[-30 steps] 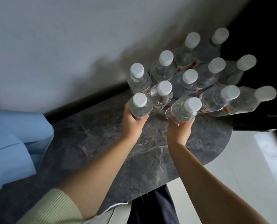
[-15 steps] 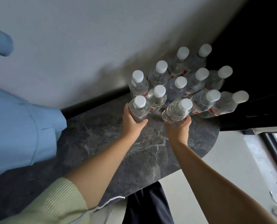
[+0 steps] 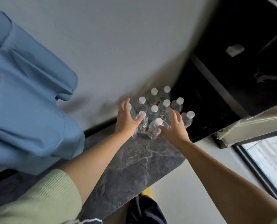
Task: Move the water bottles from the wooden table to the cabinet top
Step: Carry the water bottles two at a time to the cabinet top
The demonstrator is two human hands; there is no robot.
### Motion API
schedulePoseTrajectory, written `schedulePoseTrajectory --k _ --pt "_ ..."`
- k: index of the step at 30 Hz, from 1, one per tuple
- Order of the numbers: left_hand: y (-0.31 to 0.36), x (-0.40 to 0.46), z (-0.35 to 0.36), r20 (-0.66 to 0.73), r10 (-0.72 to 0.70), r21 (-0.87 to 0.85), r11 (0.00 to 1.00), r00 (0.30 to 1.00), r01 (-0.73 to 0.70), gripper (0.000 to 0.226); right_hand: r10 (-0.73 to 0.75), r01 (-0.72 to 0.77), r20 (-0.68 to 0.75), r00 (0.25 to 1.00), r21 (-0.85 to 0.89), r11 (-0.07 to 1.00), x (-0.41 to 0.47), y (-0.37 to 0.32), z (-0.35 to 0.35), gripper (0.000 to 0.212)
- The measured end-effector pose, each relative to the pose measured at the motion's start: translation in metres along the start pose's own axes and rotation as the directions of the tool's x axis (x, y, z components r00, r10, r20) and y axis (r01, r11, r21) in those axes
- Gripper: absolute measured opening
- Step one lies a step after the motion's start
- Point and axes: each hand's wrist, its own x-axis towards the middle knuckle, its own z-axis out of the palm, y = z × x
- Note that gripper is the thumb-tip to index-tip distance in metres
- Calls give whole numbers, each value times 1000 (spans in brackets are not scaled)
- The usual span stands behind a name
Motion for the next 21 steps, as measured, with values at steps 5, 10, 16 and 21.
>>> schedulePoseTrajectory --k 5,10,16,21 --pt "72 16 -41 130 264 229 930 956 -288 69 -183 187 53 982 -438 879 18 -42 -77 63" --pt "124 18 -68 268 342 458 777 901 -432 58 -227 201 39 973 -630 750 13 -74 -126 57" --pt "148 -2 -90 324 407 585 623 854 -519 60 -255 205 40 966 -718 666 -8 -97 -153 58" --pt "165 -18 -126 247 430 625 614 869 -481 53 -318 240 28 948 -718 654 -16 -124 -168 55"
